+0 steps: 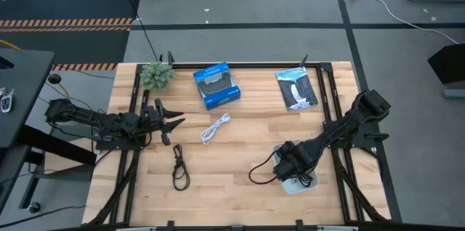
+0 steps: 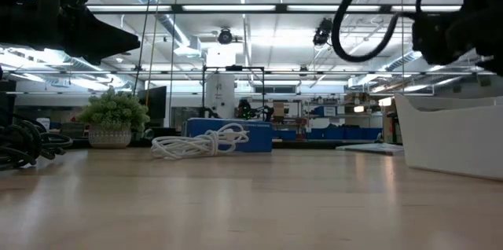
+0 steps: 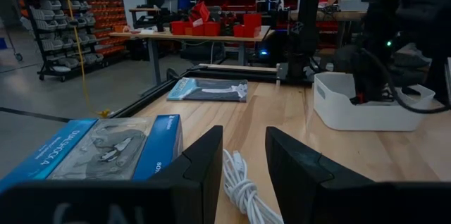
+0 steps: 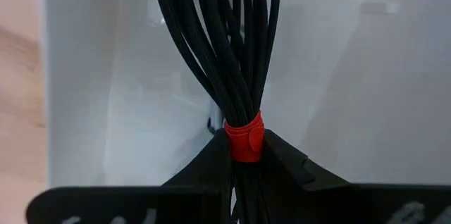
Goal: Pick and place USB-C Cables
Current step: Put the right black charger cable into the white bin, then put the white charger cable into the white bin
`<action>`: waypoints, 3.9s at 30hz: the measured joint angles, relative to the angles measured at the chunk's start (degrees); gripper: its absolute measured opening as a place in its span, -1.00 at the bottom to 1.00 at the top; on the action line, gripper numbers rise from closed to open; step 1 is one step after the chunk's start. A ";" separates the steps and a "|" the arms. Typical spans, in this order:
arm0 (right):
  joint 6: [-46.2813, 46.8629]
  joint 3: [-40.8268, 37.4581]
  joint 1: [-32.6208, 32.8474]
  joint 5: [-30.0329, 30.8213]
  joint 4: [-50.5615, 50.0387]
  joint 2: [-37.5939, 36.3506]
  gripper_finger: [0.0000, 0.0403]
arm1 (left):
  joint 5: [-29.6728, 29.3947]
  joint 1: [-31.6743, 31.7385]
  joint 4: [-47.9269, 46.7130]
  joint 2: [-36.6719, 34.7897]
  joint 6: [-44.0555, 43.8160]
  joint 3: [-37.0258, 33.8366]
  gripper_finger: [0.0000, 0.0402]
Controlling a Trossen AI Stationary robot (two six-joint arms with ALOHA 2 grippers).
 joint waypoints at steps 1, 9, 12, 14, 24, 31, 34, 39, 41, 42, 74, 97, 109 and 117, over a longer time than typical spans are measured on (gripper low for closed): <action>0.06 -1.09 -0.01 0.00 1.60 0.00 -0.68 | -0.02 0.02 0.00 0.00 0.02 0.00 -0.42; 3.36 -7.16 0.00 -0.11 9.82 -0.30 -0.68 | 0.00 0.00 0.00 -0.01 0.00 0.01 -0.42; 3.58 -7.18 0.00 -0.17 9.61 -0.05 -0.67 | 0.00 0.02 0.00 -0.02 0.00 0.02 -0.42; 3.78 -7.02 -0.02 -0.18 9.48 -0.10 -0.65 | 0.00 0.02 0.00 -0.02 0.00 0.00 -0.42; 3.56 -7.13 -0.34 -1.40 10.13 -0.07 -0.44 | 0.00 0.02 0.01 -0.02 0.00 0.01 -0.42; 0.95 -3.29 -1.95 -3.59 4.77 -0.07 -0.34 | 0.00 0.00 0.00 -0.01 0.00 0.00 -0.42; -0.26 -0.30 -2.69 -3.15 0.41 -0.07 -0.34 | 0.00 0.02 0.01 -0.01 0.00 0.00 -0.42; -1.99 4.75 -3.64 -1.14 -5.91 -0.13 -0.34 | 0.00 0.02 0.02 -0.02 0.00 0.02 -0.42; -2.21 6.29 -4.11 0.27 -6.92 -0.15 -0.34 | 0.00 0.01 0.00 -0.01 0.00 0.02 -0.42; -2.46 6.93 -4.36 0.95 -6.94 -0.15 -0.34 | -0.01 0.02 0.00 -0.01 0.01 0.00 -0.42; -26.50 10.59 -11.32 10.86 31.10 -0.15 -0.35 | 0.00 0.02 0.02 -0.02 0.00 0.02 -0.42; -52.76 10.61 -18.62 10.50 77.26 -0.15 -0.35 | 0.00 0.02 0.02 -0.01 0.00 0.00 -0.42; -62.18 17.07 -23.48 11.83 80.74 -0.24 -0.35 | -0.01 0.00 0.02 -0.02 0.01 0.00 -0.42; -68.18 26.32 -26.97 13.74 55.12 -0.26 -0.35 | -0.01 0.00 0.02 -0.02 0.00 0.00 -0.42</action>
